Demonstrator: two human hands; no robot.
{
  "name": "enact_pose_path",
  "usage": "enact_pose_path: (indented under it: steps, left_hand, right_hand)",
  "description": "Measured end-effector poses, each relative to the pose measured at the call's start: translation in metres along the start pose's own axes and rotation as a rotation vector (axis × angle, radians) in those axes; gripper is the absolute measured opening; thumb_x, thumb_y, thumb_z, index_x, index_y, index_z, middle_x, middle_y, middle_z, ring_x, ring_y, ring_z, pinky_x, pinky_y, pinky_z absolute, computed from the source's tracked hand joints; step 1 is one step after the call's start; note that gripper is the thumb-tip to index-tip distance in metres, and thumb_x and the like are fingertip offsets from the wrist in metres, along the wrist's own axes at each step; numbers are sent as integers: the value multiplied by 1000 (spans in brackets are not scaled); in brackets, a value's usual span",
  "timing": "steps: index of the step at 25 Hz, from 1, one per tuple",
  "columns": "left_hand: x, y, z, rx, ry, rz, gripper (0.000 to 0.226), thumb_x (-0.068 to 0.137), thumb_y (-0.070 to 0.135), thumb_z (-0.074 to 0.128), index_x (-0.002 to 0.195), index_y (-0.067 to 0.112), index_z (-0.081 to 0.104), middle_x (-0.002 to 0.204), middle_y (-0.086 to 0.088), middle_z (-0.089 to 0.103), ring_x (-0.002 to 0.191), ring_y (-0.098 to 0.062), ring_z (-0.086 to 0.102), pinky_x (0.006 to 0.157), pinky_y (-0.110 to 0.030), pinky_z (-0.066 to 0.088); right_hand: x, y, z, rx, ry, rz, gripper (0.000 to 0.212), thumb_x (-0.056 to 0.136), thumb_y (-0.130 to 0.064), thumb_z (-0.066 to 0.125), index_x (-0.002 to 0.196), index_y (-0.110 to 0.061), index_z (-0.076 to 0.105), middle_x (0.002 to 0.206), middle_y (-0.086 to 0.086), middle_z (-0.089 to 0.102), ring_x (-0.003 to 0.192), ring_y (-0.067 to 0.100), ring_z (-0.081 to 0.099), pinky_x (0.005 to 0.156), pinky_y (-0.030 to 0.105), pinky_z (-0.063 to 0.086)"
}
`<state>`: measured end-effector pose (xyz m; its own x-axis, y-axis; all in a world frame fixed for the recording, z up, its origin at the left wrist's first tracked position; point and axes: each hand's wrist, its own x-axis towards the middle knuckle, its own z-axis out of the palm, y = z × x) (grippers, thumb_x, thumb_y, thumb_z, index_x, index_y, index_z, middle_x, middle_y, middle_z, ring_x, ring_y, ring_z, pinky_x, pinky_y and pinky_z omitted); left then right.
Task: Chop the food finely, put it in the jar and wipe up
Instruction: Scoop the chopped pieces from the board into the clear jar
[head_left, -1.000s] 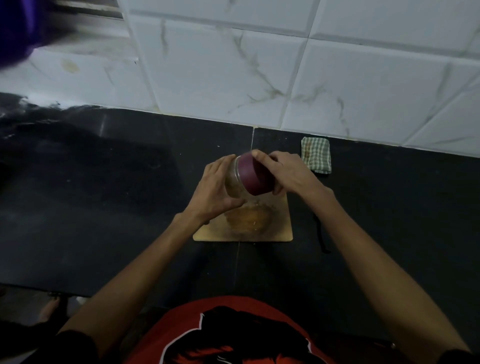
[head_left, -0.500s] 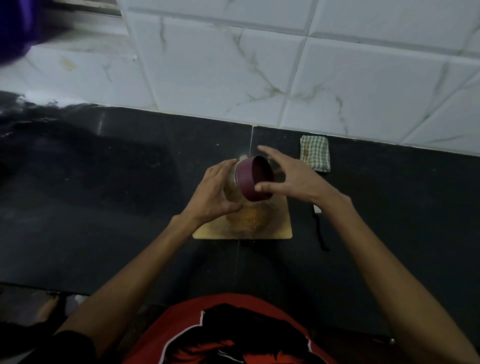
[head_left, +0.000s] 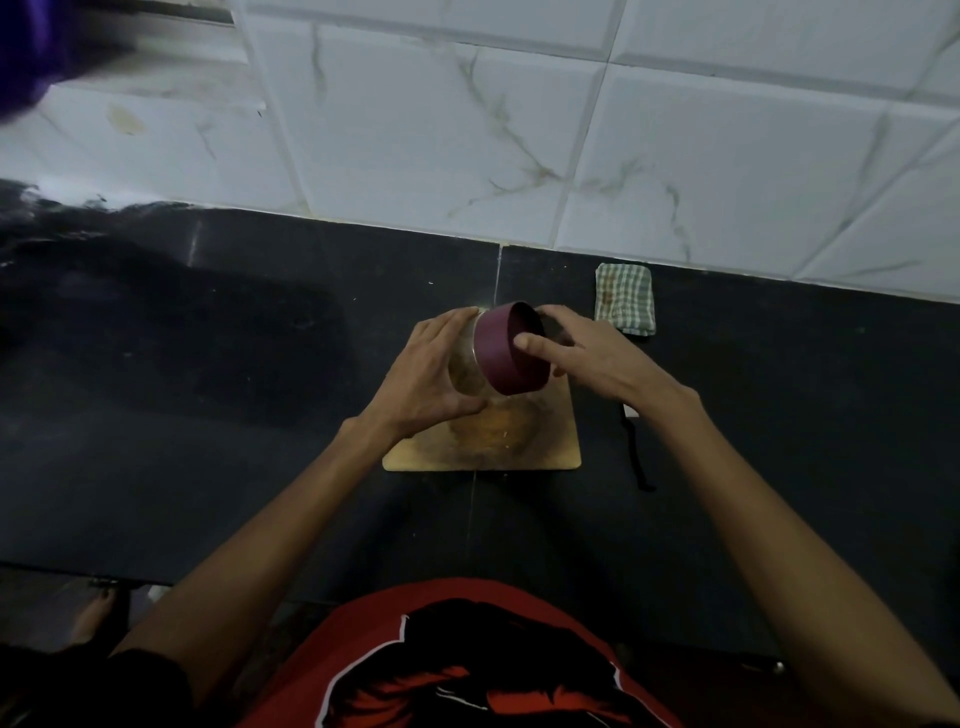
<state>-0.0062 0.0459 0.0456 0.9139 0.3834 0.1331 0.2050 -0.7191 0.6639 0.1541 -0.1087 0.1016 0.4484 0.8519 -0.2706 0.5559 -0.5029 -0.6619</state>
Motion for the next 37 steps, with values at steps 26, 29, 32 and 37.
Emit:
enact_pose_path:
  steps: [26, 29, 32, 37]
  left_hand:
    - [-6, -10, 3, -66, -45, -32, 101, 60, 33, 84, 143, 24, 28, 143, 2, 37, 130, -15, 31, 105, -35, 34]
    - [-12, -10, 8, -51, -22, -38, 101, 59, 35, 84, 142, 21, 30, 142, 2, 38, 129, -14, 31, 105, -36, 36]
    - [-16, -9, 13, -35, 12, -33, 100, 59, 35, 84, 142, 19, 31, 142, 0, 39, 129, -16, 32, 104, -35, 35]
    - [-18, -11, 17, -46, -6, -28, 99, 62, 36, 83, 143, 20, 28, 143, 1, 37, 131, -14, 30, 104, -33, 33]
  right_hand:
    - [6, 2, 22, -108, 8, -228, 99, 70, -41, 86, 149, -38, 27, 150, 3, 27, 135, 20, 34, 111, 41, 38]
    - [8, 4, 24, -41, 31, -247, 93, 66, -36, 89, 144, -33, 38, 135, -4, 41, 123, 13, 41, 104, 34, 42]
    - [8, 9, 27, -6, 43, -247, 91, 65, -34, 89, 142, -36, 41, 131, -7, 42, 120, 11, 41, 99, 26, 38]
    - [8, 14, 37, 62, 40, -211, 91, 66, -32, 89, 141, -40, 38, 140, 0, 39, 126, 16, 40, 106, 37, 40]
